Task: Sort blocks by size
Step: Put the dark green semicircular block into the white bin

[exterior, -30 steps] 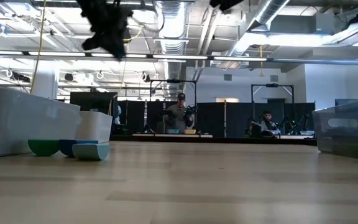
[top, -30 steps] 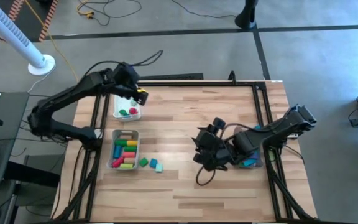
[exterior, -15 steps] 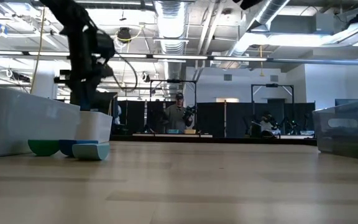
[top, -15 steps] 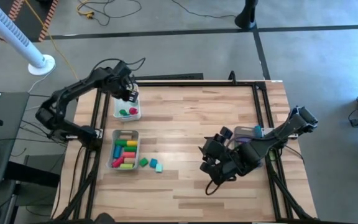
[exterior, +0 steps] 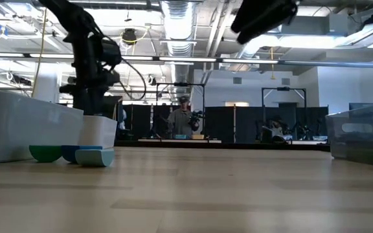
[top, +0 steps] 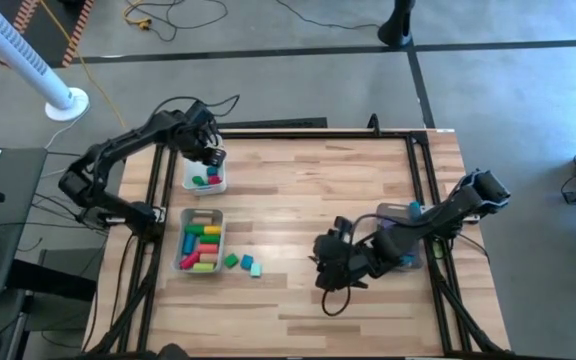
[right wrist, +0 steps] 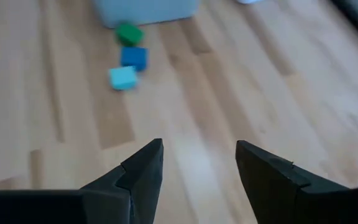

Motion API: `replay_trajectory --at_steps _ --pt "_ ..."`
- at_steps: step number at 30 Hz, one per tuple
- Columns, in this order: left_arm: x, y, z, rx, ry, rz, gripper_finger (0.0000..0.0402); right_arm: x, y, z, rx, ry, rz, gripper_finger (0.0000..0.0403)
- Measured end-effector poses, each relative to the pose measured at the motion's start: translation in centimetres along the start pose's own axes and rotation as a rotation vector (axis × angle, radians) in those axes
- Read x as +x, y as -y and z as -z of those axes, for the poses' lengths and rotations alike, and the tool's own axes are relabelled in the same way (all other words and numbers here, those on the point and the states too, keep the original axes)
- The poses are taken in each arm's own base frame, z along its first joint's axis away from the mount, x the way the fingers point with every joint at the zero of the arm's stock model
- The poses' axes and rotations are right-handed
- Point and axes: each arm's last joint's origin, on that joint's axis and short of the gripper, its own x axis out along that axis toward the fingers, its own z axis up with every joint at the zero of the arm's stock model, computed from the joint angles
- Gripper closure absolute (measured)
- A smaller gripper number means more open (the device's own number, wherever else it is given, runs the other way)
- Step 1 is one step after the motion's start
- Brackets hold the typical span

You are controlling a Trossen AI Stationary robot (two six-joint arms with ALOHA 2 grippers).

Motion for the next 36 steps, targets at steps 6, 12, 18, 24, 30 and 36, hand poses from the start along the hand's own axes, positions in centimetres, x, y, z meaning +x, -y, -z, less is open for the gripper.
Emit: replay_trajectory --at_steps 6,12,18,24,30,36 --pt "-2.1 2.6 1.4 0.106 0.044 0.146 0.0251 2.6 0.3 -0.3 0.002 0.062 -0.179 0.0173" --pt "-3.8 6.9 4.1 0.312 0.065 0.237 0.025 4.4 1.3 -1.0 0.005 0.134 -0.354 0.0173" --pt "-4.5 11.2 7.6 0.534 0.033 0.314 0.025 6.5 1.2 -1.3 -0.019 0.178 -0.446 0.0173" --pt "-5.3 14.6 11.3 0.711 0.016 0.394 0.025 10.0 0.0 -0.2 0.007 0.153 -0.492 0.0173" --pt "-5.8 16.2 14.1 0.77 -0.029 0.428 0.025 11.2 -0.5 0.7 0.023 0.11 -0.506 0.0173" --pt "-5.3 19.3 15.8 0.84 -0.109 0.398 0.025 10.3 -0.2 1.0 -0.004 0.042 -0.486 0.0173"
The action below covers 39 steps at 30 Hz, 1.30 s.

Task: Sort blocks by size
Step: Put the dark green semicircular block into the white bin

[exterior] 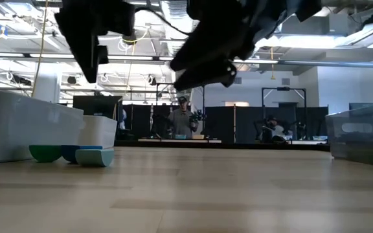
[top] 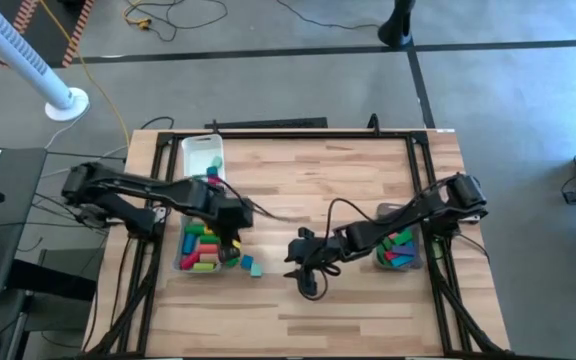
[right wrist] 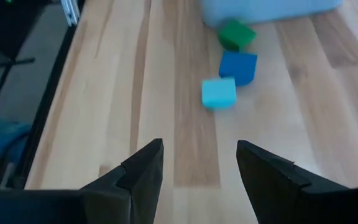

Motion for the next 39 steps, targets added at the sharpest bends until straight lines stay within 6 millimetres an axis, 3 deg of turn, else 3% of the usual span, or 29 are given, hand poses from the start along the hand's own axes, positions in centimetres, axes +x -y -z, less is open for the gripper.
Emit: replay_trajectory --at_steps 7,19,31,39 --pt "2.8 2.4 -1.3 0.091 -0.207 -0.19 0.025 -1.7 -1.7 2.0 -0.027 -0.19 0.024 0.0173" --pt "5.1 3.0 -1.3 -0.037 -0.223 -0.134 0.0247 -6.1 -7.2 6.3 -0.064 -0.379 0.105 0.0183" --pt "8.1 3.4 -0.8 -0.032 -0.308 -0.169 0.0151 -7.8 -10.0 9.0 0.004 -0.396 0.177 0.0191" --pt "11.1 3.6 0.4 -0.028 -0.451 -0.269 0.0142 -8.5 -11.2 9.9 0.059 -0.37 0.192 0.0191"
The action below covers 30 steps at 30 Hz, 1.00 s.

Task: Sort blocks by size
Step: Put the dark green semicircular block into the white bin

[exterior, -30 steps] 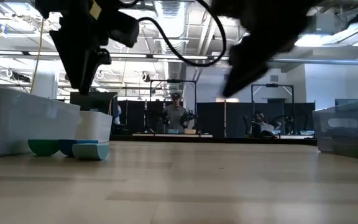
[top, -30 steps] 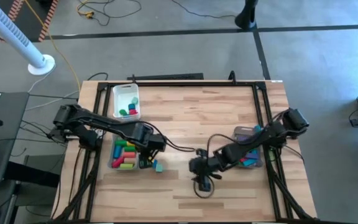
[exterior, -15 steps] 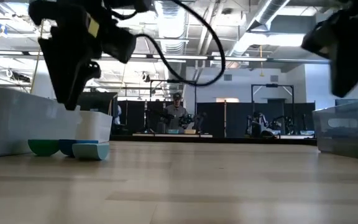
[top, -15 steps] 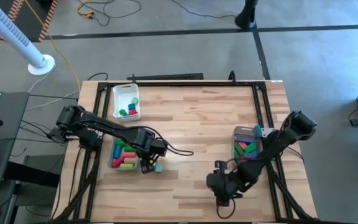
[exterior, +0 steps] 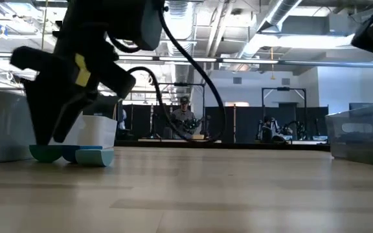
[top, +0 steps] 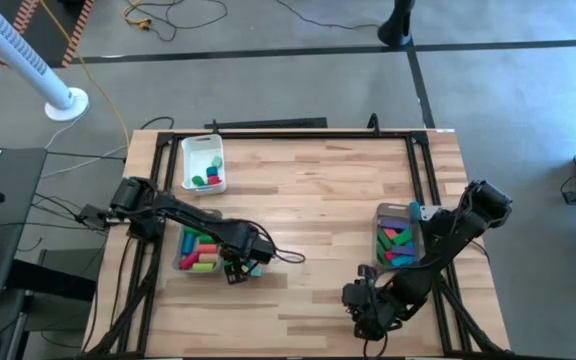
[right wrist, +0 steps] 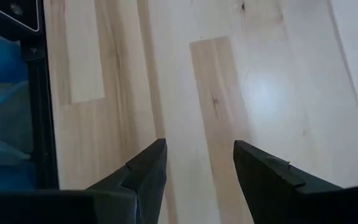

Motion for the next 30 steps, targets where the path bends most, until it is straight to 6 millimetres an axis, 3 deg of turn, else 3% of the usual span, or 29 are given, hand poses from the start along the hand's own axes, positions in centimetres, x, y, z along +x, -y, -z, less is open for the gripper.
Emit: replay_trajectory --at_steps 16,25,30 --pt "0.6 0.7 -0.3 -0.016 0.048 -0.057 0.0144 -0.3 -0.5 0.7 0.049 0.018 0.009 0.0191" --pt "1.5 0.7 0.1 -0.001 0.028 -0.03 0.0197 -0.3 -0.5 0.7 0.041 0.019 0.015 0.0191" --pt "2.2 0.8 0.3 0.005 0.014 0.008 0.0201 -0.3 -0.4 0.6 0.042 0.034 0.027 0.0191"
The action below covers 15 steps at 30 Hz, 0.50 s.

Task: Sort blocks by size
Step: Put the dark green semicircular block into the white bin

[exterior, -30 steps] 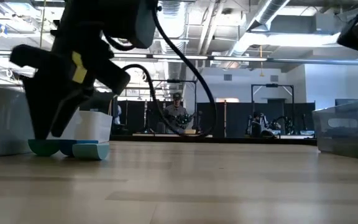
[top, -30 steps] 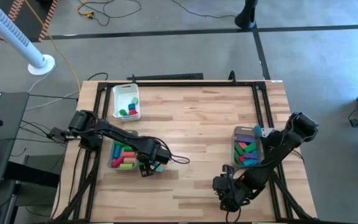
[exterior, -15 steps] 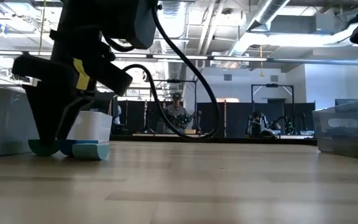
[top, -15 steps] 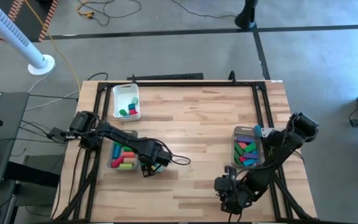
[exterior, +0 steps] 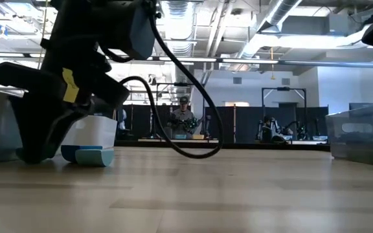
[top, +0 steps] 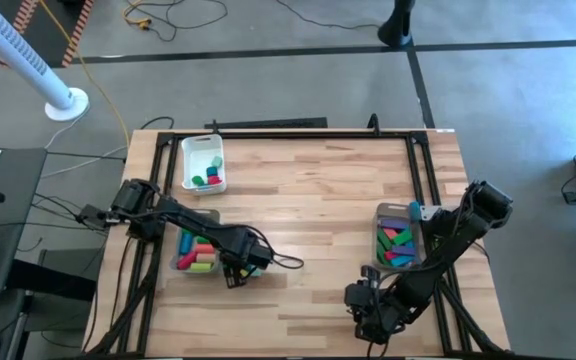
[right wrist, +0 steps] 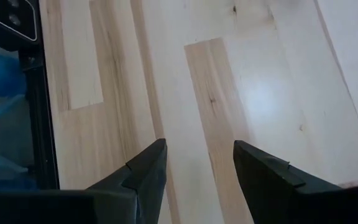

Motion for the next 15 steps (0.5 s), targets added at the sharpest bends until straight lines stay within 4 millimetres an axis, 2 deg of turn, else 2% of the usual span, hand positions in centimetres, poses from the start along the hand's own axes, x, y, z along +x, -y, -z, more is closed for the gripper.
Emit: replay_trajectory --at_steps 4,9,15 --pt "0.01 -0.06 -0.04 -0.001 0.0 0.003 0.0215 0.06 0.12 -0.13 0.001 0.0 0.005 0.0191" --pt "0.0 -0.09 -0.05 0.035 -0.003 0.006 0.0272 0.1 0.21 -0.18 -0.005 -0.002 0.01 0.0191" --pt "-0.13 -0.06 0.0 0.072 -0.014 0.022 0.0276 0.13 0.31 -0.21 -0.008 -0.005 0.017 0.0191"
